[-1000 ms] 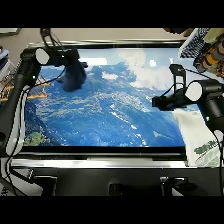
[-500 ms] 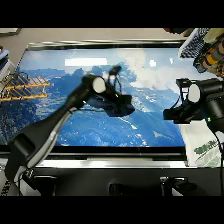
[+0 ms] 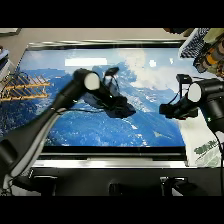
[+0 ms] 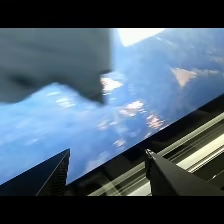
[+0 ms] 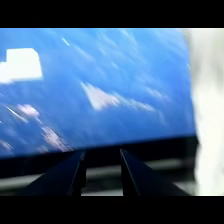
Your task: Fold the clothes and pants, and hang the long-sleeved shirts on hangers.
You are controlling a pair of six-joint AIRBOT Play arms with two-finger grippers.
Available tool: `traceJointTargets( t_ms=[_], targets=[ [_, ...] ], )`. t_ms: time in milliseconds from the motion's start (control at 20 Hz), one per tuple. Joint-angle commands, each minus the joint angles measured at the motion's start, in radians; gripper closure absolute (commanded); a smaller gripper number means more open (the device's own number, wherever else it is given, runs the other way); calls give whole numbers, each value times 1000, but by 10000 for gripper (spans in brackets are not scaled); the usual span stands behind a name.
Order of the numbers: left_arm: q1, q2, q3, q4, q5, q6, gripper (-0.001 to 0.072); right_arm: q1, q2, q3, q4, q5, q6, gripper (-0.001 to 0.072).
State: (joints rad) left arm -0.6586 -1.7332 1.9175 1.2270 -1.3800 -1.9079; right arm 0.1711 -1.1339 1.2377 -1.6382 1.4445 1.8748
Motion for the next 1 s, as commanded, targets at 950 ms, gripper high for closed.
traceJointTargets(
  t_ms=[950],
  targets=[
    [289,331,-1,221,-175,-30,176,-179,-647,42,1064,-354,-512,183]
  ],
)
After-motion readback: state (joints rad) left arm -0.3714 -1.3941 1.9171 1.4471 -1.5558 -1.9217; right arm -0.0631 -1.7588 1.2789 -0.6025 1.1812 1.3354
